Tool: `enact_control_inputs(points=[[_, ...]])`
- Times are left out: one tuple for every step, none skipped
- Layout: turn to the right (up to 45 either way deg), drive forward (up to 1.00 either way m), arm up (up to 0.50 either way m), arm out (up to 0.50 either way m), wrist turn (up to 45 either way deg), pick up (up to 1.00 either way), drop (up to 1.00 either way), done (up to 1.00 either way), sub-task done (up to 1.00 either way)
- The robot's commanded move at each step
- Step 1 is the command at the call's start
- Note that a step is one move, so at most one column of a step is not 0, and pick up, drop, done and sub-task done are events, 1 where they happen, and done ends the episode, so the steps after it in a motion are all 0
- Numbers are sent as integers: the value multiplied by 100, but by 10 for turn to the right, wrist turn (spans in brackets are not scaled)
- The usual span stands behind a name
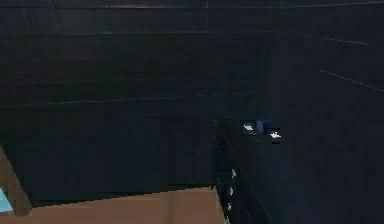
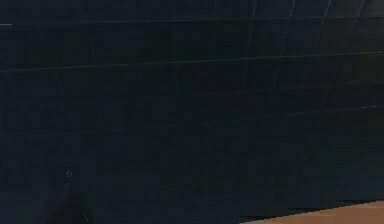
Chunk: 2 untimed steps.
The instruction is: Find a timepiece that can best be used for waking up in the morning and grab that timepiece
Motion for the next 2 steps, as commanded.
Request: enact_control_inputs(points=[[-450,0,0,0,0,0,0,0,0],[-210,0,0,0,0,0,0,0,0]])
